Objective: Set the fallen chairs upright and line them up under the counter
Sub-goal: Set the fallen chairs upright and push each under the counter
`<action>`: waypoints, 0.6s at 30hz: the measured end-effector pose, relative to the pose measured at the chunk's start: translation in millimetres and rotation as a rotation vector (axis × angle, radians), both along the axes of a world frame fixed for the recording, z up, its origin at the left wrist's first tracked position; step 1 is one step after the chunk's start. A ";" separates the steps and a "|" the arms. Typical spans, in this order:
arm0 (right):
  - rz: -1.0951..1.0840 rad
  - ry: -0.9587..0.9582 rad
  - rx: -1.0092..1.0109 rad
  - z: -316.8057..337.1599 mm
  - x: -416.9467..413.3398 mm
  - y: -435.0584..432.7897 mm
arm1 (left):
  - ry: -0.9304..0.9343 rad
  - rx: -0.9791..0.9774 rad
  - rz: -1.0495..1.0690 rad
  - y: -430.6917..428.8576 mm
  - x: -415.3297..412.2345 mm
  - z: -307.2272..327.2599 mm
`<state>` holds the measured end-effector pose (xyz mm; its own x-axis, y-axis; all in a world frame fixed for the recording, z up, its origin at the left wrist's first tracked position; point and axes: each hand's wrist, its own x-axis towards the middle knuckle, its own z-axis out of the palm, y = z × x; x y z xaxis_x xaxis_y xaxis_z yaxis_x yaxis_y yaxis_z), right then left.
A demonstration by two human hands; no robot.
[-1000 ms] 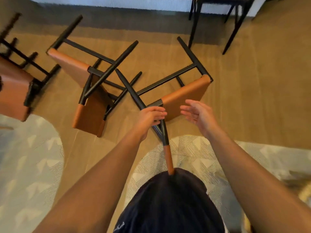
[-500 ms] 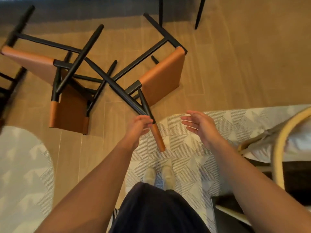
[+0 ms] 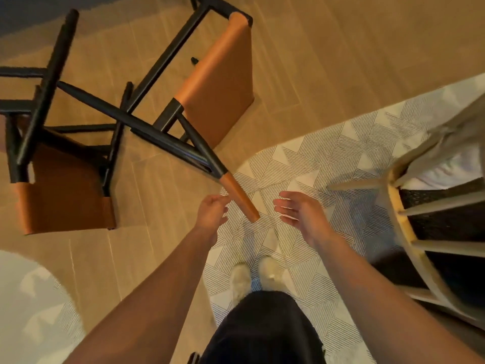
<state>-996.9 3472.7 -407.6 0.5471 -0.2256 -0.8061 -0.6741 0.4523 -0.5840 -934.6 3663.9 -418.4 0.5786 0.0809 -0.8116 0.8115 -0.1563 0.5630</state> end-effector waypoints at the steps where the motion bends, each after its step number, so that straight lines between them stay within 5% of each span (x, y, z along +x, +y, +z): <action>1: -0.037 0.027 0.015 -15.2 -2.5 1.3 | 0.020 0.007 -0.004 -3.7 -1.1 -13.4; 10: -0.243 0.194 0.204 -161.9 -9.4 24.5 | 0.065 0.023 0.006 -49.8 -6.7 -123.6; 18: -0.471 0.169 0.505 -199.3 -9.2 59.3 | -0.047 0.259 -0.071 -62.8 -13.1 -151.2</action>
